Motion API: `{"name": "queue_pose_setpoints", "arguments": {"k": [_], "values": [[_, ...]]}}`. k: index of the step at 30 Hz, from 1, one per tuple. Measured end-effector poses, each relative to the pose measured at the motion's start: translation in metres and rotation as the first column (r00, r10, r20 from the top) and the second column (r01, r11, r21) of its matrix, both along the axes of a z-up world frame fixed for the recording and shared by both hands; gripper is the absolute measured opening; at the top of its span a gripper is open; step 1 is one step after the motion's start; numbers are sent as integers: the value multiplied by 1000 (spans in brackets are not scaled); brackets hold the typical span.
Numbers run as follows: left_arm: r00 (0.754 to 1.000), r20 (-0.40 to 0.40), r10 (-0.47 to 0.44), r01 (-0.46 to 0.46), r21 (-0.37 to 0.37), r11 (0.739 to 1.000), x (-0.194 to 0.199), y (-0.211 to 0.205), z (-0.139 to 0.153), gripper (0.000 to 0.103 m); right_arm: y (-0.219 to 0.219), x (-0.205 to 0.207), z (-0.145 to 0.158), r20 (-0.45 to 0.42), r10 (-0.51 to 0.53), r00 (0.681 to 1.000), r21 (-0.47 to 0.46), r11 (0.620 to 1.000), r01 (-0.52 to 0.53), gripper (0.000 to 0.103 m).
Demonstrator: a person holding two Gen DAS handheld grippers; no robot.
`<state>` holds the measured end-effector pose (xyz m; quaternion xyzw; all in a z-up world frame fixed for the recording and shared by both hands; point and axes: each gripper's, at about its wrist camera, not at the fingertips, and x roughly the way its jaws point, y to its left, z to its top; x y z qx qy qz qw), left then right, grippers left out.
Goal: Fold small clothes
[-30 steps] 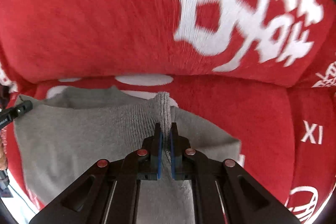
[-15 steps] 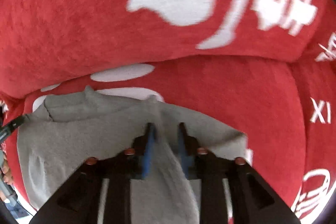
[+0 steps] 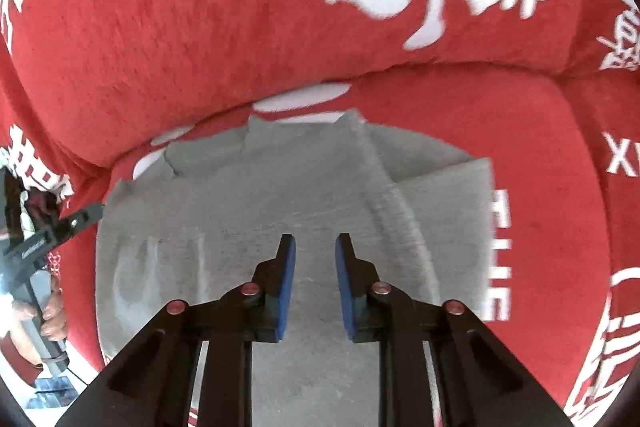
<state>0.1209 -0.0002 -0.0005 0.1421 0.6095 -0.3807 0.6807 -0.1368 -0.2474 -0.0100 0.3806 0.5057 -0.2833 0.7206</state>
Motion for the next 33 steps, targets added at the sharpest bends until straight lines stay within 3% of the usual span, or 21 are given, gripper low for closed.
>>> {"name": "queue_pose_setpoints", "arguments": {"k": [2,3,5,9,11,14,15,16,18,20,23,28,30,32,33], "values": [[999,23,32,-33,43,999,6,5,-14,82,-1,-3,-19,-34,-26,999,29,999,27,19],[997,58,49,-53,80,995,11,10,-19,82,-2,-7,-21,-26,-36,999,24,999,36,11],[995,44,86,-89,70,994,22,26,-21,82,-6,-15,-21,-17,-51,999,8,999,51,4],[989,109,102,-117,146,982,31,48,-11,82,-11,-34,-13,-48,-75,996,-15,997,74,3],[991,78,112,-122,146,982,30,65,-2,82,-13,-43,-7,-73,-100,992,-21,995,99,4],[994,0,106,-105,136,985,16,95,12,82,-8,-66,6,-33,-154,988,40,987,155,13],[994,-34,106,-101,133,986,12,104,12,82,-2,-74,9,-20,-167,986,66,983,168,29],[990,-89,112,-100,128,987,4,116,13,82,6,-86,12,-10,-193,981,101,976,193,51],[976,-171,136,-115,127,985,-10,138,13,82,25,-106,14,15,-245,969,164,957,240,60],[954,-238,179,-151,132,980,-25,156,11,82,49,-128,12,30,-294,955,242,929,279,60],[902,-336,271,-233,148,961,-45,182,-1,82,79,-160,7,35,-391,920,315,878,361,60],[833,-403,380,-341,167,925,-66,201,-17,82,96,-192,-20,31,-557,830,426,759,493,60],[822,-390,414,-382,161,910,-67,201,-19,82,94,-196,-29,53,-606,794,452,723,522,60],[827,-351,439,-418,138,898,-66,199,-14,69,90,-199,-35,85,-656,750,486,685,543,60],[832,-337,441,-422,134,897,-63,199,-12,37,88,-201,-37,89,-670,737,497,671,550,52]]}}
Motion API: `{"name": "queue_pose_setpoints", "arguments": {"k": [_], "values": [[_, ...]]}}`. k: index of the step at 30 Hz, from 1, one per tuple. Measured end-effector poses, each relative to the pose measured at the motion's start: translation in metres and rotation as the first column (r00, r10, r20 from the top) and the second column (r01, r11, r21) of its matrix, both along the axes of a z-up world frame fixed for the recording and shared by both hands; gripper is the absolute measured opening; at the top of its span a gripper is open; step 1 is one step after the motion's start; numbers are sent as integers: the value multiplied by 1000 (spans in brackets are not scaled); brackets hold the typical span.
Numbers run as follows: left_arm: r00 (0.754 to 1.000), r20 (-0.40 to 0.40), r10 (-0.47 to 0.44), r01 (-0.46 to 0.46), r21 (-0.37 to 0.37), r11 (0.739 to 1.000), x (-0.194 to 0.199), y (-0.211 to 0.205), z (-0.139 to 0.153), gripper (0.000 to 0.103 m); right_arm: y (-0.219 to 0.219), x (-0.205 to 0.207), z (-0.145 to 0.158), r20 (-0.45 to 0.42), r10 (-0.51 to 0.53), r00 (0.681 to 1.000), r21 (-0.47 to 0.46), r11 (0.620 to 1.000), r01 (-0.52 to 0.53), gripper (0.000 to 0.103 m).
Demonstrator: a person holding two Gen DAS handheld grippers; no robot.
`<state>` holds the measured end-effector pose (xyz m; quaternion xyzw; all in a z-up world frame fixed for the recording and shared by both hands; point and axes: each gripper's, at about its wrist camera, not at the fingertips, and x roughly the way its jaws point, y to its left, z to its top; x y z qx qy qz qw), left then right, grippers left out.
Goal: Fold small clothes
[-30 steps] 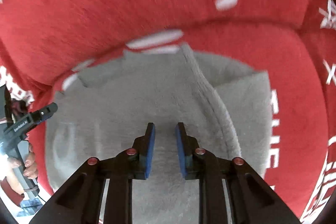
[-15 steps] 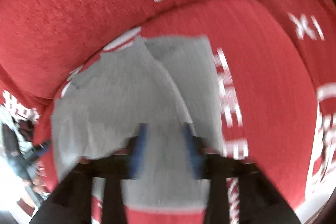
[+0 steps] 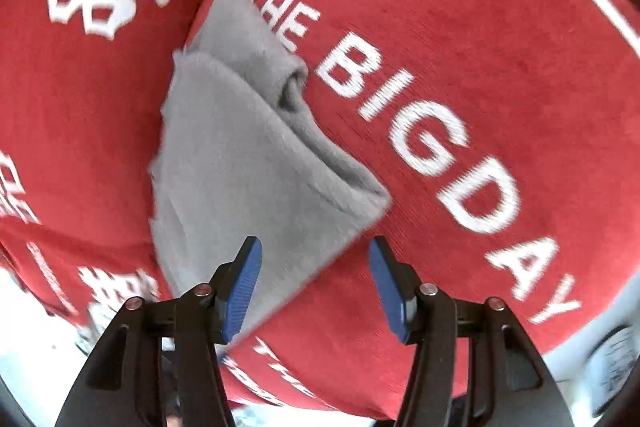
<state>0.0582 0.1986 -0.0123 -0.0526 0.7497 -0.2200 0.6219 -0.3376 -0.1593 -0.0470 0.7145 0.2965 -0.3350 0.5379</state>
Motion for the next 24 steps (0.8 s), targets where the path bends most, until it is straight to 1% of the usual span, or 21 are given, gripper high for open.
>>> {"name": "queue_pose_setpoints", "arguments": {"k": [1,2,3,5,7,8,9,11,13,14,15,16,18,20,22,24], "values": [[1000,-1,-12,12,-12,1000,1,-2,0,19,-1,0,-2,-1,-12,1000,7,1000,12,24],[1000,-11,-15,14,-28,999,2,-2,1,19,-4,2,-2,-27,1,1000,13,1000,0,11],[1000,4,-20,20,-35,999,3,-3,6,19,-5,4,2,-41,21,999,7,1000,-21,10],[995,55,-82,84,-38,996,-1,-8,18,19,-8,14,19,-81,116,990,-55,991,-121,9],[987,94,-133,135,-17,991,-7,-10,22,19,-9,19,36,-134,215,967,-121,965,-231,8],[984,100,-146,147,-1,989,-5,-4,21,19,-9,20,39,-161,241,957,-135,955,-263,8],[981,102,-165,162,35,986,-8,-4,14,19,-9,20,37,-190,259,947,-138,948,-287,8],[980,100,-175,168,74,983,-11,-1,3,19,-9,17,23,-246,288,925,-108,941,-322,8],[980,105,-170,165,57,985,-11,3,3,19,-8,14,12,-263,306,915,-89,937,-339,8],[977,109,-185,178,71,981,-11,4,5,19,-7,14,14,-265,306,915,-95,936,-340,8],[972,117,-205,196,85,977,-11,8,9,19,-8,13,16,-273,312,910,-97,932,-349,8],[963,135,-233,218,114,969,-11,10,13,19,-7,14,21,-298,326,897,-101,924,-370,8],[953,148,-264,245,132,960,-9,14,20,19,-3,21,28,-338,349,874,-103,910,-402,8],[934,184,-306,279,156,947,-11,10,33,19,0,28,40,-372,357,857,-113,898,-424,8],[908,229,-351,320,160,934,-13,7,48,19,6,31,55,-387,354,852,-149,887,-436,9],[895,247,-371,347,135,928,-12,6,56,19,13,38,68,-371,363,855,-182,874,-450,9]]}}
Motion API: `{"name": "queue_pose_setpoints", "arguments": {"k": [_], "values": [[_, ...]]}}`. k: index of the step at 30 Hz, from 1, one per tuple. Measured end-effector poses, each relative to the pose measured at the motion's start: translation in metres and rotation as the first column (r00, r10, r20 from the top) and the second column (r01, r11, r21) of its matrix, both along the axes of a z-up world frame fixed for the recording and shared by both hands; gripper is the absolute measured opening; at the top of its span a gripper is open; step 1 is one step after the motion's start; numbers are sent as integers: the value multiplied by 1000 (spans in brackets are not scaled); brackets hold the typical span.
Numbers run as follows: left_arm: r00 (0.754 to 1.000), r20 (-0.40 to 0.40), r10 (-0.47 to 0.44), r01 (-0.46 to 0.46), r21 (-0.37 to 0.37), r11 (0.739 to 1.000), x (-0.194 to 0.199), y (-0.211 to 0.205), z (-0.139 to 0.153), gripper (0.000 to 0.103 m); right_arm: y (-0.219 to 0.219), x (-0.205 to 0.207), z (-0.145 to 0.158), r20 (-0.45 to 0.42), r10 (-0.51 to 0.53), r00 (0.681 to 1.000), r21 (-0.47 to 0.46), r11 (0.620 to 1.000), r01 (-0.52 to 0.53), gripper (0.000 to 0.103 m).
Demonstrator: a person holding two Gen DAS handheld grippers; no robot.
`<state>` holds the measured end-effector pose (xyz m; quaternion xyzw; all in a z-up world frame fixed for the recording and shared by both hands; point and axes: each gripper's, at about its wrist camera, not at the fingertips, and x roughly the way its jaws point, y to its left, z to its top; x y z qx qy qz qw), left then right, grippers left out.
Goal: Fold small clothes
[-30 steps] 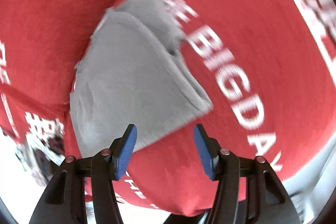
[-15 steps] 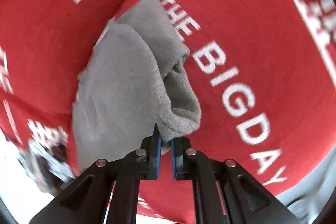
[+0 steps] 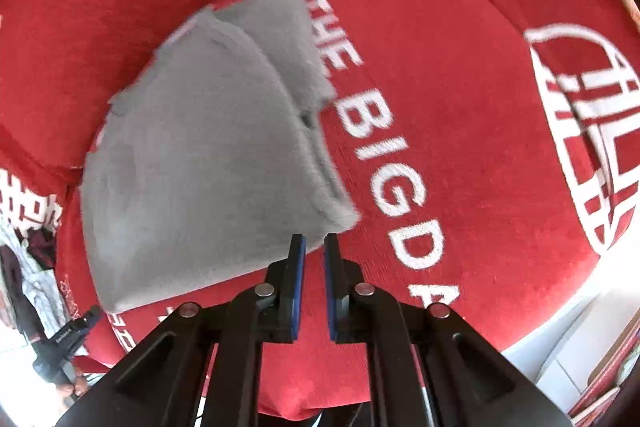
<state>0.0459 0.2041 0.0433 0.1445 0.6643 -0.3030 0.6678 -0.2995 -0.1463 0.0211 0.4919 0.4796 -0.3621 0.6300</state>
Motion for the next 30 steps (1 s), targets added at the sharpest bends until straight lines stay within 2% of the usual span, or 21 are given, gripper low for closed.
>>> {"name": "queue_pose_setpoints", "arguments": {"k": [2,4,6,9,10,12,13,15,18,20,27,28,29,30], "values": [[999,-7,-42,42,-43,998,-5,-12,5,19,6,15,8,26,59,998,-24,998,-59,9],[996,-8,-85,84,-62,995,-10,-28,1,19,9,33,7,12,139,990,-52,989,-138,9],[994,-11,-108,107,-50,993,-14,-42,-10,20,13,55,-2,-9,199,980,-60,978,-199,8],[996,-4,-92,92,7,996,-12,-48,-36,19,15,69,-20,-47,233,971,-48,971,-235,8],[997,-17,-80,80,10,997,-10,-46,-42,19,15,73,-28,-64,235,970,-37,971,-238,8],[998,-46,-53,51,-34,998,-5,-38,-45,19,14,68,-43,-107,233,967,-11,972,-235,8],[997,-60,-51,48,-42,998,-3,-35,-44,19,15,65,-47,-99,224,970,-10,974,-226,8],[996,-67,-63,61,-36,998,-2,-32,-42,19,15,57,-44,-76,210,975,-17,977,-212,8],[994,-62,-87,87,-15,996,-4,-33,-38,19,22,48,-40,-112,209,971,-9,977,-211,8],[993,-51,-106,106,-1,994,-7,-37,-34,20,24,35,-32,-113,189,975,13,982,-189,12],[989,-48,-138,139,5,990,-13,-38,-23,20,39,41,-15,-88,167,982,40,986,-164,13],[988,-49,-143,144,14,989,-13,-39,-24,24,42,43,-14,-85,170,982,42,985,-167,13],[988,-43,-147,148,23,989,-14,-42,-25,37,45,48,-12,-82,172,982,44,985,-169,13],[989,-27,-146,147,34,989,-14,-42,-23,80,48,52,-11,-76,174,982,48,984,-171,13]]}}
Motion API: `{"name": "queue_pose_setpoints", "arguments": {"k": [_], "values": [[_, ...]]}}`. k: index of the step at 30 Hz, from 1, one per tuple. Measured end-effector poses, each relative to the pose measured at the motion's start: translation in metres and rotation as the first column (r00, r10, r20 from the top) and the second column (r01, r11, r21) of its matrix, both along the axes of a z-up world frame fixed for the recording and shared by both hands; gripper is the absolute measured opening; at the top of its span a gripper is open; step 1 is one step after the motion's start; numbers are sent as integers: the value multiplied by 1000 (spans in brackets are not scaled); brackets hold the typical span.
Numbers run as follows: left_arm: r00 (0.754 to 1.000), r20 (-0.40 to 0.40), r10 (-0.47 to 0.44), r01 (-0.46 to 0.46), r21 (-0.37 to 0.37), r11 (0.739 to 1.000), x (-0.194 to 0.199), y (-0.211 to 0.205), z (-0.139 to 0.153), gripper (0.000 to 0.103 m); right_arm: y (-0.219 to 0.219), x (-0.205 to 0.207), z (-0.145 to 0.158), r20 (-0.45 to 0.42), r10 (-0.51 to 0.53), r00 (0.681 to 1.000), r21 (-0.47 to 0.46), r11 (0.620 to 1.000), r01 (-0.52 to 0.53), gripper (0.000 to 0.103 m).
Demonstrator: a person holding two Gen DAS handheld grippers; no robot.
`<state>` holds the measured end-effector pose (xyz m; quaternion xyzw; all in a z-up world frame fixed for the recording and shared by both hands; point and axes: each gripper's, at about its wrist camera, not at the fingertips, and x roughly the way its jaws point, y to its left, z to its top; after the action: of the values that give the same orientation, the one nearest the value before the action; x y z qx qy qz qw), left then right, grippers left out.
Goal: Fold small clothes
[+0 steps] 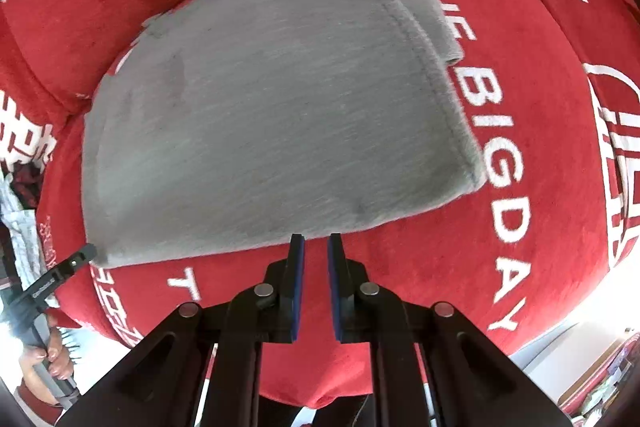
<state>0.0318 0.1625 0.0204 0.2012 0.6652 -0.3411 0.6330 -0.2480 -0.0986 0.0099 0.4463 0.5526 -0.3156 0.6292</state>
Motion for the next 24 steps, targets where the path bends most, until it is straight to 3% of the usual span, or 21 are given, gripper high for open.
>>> {"name": "queue_pose_setpoints", "arguments": {"k": [1,3,8,13,24], "values": [[1000,24,9,-9,0,1000,0,3,3,103,3,5,1,6,4,1000,5,1000,-4,13],[998,67,14,-12,-25,1000,0,5,13,102,7,19,-2,15,14,1000,13,1000,-14,13],[997,82,7,-6,-7,1000,2,5,16,102,22,43,-3,48,50,998,35,998,-52,17],[995,104,1,-3,15,1000,4,4,16,102,38,60,-4,82,58,995,64,996,-64,36],[998,63,22,-24,34,999,16,14,4,102,61,82,-15,107,90,990,125,987,-103,39]]}}
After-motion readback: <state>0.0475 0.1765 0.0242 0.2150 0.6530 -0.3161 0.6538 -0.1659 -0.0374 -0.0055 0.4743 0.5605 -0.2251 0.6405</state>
